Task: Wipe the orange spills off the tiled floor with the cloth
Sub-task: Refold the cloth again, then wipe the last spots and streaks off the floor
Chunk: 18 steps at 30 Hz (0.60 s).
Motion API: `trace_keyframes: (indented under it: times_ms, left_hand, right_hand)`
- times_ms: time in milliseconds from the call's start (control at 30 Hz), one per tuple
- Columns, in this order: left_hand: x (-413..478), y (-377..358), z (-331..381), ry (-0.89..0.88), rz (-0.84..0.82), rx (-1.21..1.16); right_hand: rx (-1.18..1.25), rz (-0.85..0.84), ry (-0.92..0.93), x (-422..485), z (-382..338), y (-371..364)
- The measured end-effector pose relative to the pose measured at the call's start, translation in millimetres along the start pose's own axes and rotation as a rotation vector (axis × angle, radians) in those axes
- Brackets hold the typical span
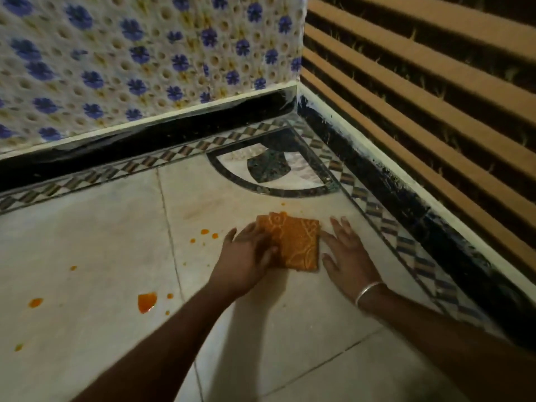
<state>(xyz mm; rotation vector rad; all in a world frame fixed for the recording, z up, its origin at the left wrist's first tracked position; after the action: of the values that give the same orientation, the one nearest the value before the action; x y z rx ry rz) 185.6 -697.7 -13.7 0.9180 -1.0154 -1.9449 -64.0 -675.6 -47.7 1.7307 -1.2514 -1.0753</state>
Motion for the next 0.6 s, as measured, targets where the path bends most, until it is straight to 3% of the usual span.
trace_keyframes:
  times_ms: [233,433,600]
  left_hand:
    - [64.7,-52.3,38.7,0.064,-0.085,0.281]
    - [124.7,-38.2,27.2,-0.026,-0.022,0.307]
    - [141.9,-21.5,-0.5,0.111,0.011,0.246]
  right_hand:
    - [-0.255,0.016,-0.185,15.5,2.3,-32.9]
    - [-0.274,0.019,-0.183,15.3,3.3,-33.5]
    - [-0.268,0.016,-0.177,16.5,3.9,-31.8]
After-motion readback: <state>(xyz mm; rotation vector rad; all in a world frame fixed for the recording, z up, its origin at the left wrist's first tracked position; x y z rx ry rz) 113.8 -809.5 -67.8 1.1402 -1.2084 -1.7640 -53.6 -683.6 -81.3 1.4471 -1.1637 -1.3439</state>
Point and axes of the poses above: each hand's wrist, its own x-axis towards the middle knuckle, its own y-axis out of the back of the hand, z = x × y, the point moved 3 cm from there along x, towards the middle knuckle, and after that the axes turned 11 degrees about -z, right-handed, at the moved point
